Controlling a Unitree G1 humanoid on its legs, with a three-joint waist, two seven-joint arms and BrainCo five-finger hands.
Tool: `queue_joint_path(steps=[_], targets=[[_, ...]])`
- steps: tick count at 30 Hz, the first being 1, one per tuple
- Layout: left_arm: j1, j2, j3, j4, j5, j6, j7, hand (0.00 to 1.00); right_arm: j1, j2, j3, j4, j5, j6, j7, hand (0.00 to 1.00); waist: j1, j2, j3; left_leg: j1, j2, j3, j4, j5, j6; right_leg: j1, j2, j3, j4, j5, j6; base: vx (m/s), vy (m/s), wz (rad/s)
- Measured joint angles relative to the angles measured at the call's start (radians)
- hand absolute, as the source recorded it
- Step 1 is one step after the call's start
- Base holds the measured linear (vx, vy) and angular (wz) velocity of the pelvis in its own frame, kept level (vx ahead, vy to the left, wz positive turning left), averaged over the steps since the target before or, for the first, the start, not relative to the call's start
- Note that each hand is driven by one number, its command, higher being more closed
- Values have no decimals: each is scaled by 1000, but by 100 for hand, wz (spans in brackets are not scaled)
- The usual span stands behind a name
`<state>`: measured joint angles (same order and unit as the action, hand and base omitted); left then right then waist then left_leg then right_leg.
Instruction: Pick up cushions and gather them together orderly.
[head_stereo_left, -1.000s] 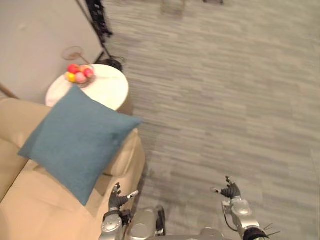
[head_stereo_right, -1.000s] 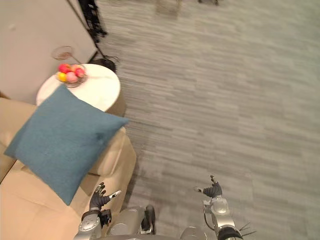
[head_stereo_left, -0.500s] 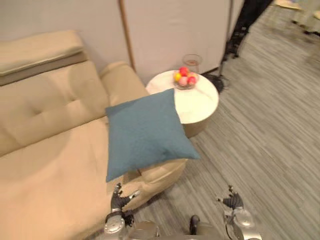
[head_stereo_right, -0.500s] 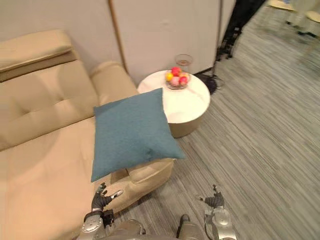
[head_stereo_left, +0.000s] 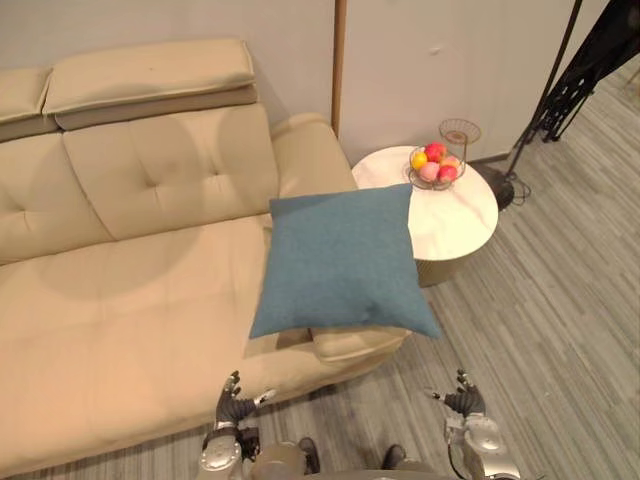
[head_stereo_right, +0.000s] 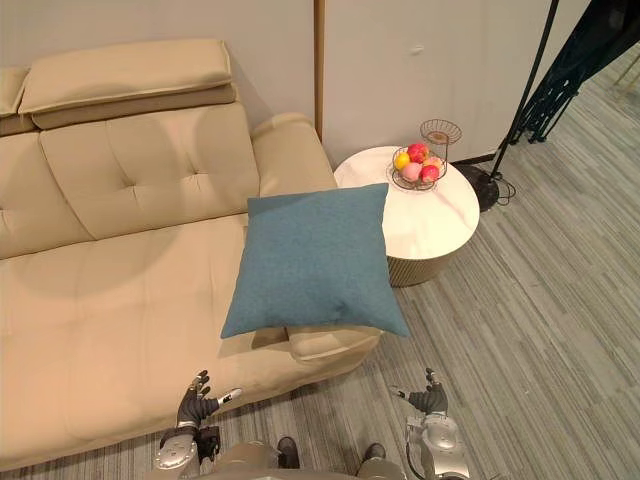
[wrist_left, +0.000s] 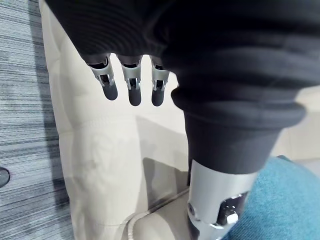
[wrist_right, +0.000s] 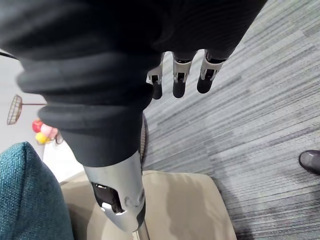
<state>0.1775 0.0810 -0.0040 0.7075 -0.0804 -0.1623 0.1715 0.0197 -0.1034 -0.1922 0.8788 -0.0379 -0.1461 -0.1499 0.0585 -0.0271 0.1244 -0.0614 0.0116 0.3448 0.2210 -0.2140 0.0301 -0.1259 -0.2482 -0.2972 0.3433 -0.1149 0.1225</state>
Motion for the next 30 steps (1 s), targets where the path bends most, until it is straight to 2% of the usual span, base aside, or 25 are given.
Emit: queue_joint_path(steps=[1, 2, 3, 4, 6, 7, 8, 9, 10, 12, 14, 17, 19, 22, 26, 30], targets=[[-1, 4, -5, 2, 1, 1, -2, 0, 1, -1, 2, 0, -1, 2, 1, 0, -2, -9, 12, 19, -14, 4, -6, -7, 6, -49, -26, 27, 135, -18, -10, -135, -2, 9], [7, 11, -10, 6, 2, 1, -10, 0, 13, -1, 5, -1, -1, 2, 1, 0, -19, -11, 14, 41, -18, -11, -3, -10, 13, -99, -36, 74, 269, -9, -30, -113, -14, 12], [9, 21, -14, 9, 3, 1, -14, 0, 22, 1, 6, -1, -1, 2, 1, 0, -24, -11, 16, 53, -18, -21, -2, -12, 16, -121, -27, 111, 313, -23, -28, -19, -33, 34], [9, 29, -15, 9, 4, 1, -17, 0, 35, 6, 8, -1, -1, 3, 1, 0, -42, -7, 18, 61, -12, -42, 3, -14, 19, -133, 8, 164, 324, -69, -21, 35, -50, 39], [-14, 48, -14, 9, 4, 1, -17, 0, 36, 4, 10, -2, -1, 3, 1, 0, -51, -20, 16, 61, -3, -73, 5, -13, 18, -160, 77, 244, 246, -89, -18, 112, -101, 46], [-31, 63, -15, 10, 4, 0, -17, 0, 38, -2, 7, -2, 0, 3, 1, 0, -57, -20, 17, 53, 7, -88, 13, -6, 3, -154, 132, 295, 135, -78, -20, 126, -114, 47], [-36, 67, -16, 9, 6, -2, -16, 0, 39, -4, 4, -4, -1, 3, 0, 0, -65, -26, 15, 38, 7, -99, 24, -9, -7, -143, 143, 305, 73, -56, -37, 96, -146, 71], [-49, 74, -14, 13, 7, -1, -16, 0, 40, -8, 1, -5, -1, 2, -2, 0, -77, -44, 16, 24, -5, -126, 57, -23, -18, -139, 141, 311, 35, 10, -61, 167, -163, 64], [-62, 57, -15, 19, 8, -2, -17, 0, 39, -28, 1, -9, 0, 3, -1, 0, -83, -29, 11, 27, 14, -141, 75, -35, -30, -130, 155, 299, 34, 4, -60, 254, -179, 41], [-68, 49, -10, 19, 8, -2, -16, 0, 39, -38, -7, -67, 0, 2, 0, 0, -73, 16, 15, 26, 43, -136, 67, -40, -42, -130, 188, 299, 11, 9, -73, 252, -114, -12], [-77, 49, 16, 18, 8, -2, -16, 0, 38, -46, -19, -127, 0, 1, 0, 0, -74, 39, 13, 38, 59, -133, 37, -34, -51, -127, 208, 298, -5, 13, -78, 213, -111, -16], [-93, 51, 62, -9, 3, -3, -14, 0, 56, -69, -80, -247, 1, -1, -1, 0, -80, 46, 11, 85, 65, -142, -32, -17, -78, -94, 220, 289, -40, 14, -81, 167, -62, 0], [-99, 54, 88, -28, 1, -7, -13, 0, 60, -92, -107, -316, 1, -3, -2, 0, -99, 46, 10, 94, 65, -145, -49, -14, -79, -74, 220, 283, -72, 20, -88, 86, 20, 7], [-118, 90, 115, -31, -7, -11, 1, 0, 67, -110, -112, -391, 1, -7, 0, 0, -99, 43, 8, 87, 59, -144, -60, -8, -75, -58, 217, 285, -132, 47, -80, 44, 59, -1], [-161, 143, 165, -19, -17, -11, 27, 0, 30, -112, -58, -395, 10, -9, 11, 0, -97, 45, 9, 52, 48, -144, -78, 12, -71, -53, 210, 282, -232, 111, -75, 20, 75, 2], [-259, 168, 154, 61, -17, -12, 28, 0, -89, -125, 59, -394, 11, -10, 22, 0, -92, 53, 20, -6, 38, -145, -67, 23, -65, -93, 198, 276, -253, 143, -76, -9, 44, 5]])
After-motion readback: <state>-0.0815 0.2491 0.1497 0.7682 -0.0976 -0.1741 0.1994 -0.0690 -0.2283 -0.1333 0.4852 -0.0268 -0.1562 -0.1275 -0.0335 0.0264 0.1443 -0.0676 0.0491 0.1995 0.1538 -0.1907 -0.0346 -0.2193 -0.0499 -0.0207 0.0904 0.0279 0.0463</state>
